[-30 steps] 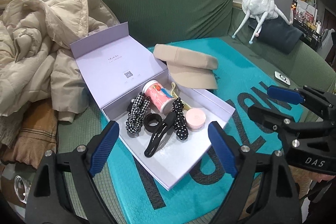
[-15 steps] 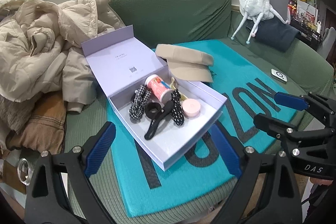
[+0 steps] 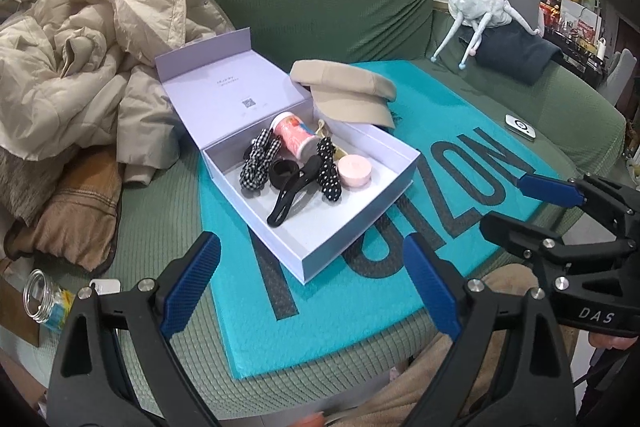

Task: Organize objects
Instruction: 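Withdraw both tools up and away from the lavender box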

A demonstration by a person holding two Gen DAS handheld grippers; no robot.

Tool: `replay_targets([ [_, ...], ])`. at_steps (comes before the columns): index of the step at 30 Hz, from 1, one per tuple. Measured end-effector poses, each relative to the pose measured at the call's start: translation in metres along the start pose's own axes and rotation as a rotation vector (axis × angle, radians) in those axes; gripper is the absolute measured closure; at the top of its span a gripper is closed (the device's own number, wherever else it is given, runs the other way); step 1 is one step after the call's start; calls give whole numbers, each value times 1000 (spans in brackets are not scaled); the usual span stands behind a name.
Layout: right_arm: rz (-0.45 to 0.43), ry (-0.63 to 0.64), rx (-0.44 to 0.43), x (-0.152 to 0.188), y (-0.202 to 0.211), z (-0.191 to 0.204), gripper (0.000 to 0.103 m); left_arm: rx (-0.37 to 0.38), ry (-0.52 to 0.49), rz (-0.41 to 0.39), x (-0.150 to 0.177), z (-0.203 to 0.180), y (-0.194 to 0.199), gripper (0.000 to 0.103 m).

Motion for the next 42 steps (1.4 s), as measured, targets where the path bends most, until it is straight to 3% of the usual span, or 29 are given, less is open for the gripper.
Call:
replay_targets([
  [42,37,-3,-3,8,-10,5,33,-14,-15,44,9,4,-7,11],
])
Point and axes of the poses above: each gripper's, at about its wrist camera, not at the fingertips, and y roughly against the way its jaws point, z to its left, x to its underside, the point moved 3 cm from there along -y, roughly the way its jaws point, and after that the axes turned 6 degrees about -x, right-handed, at the moved point
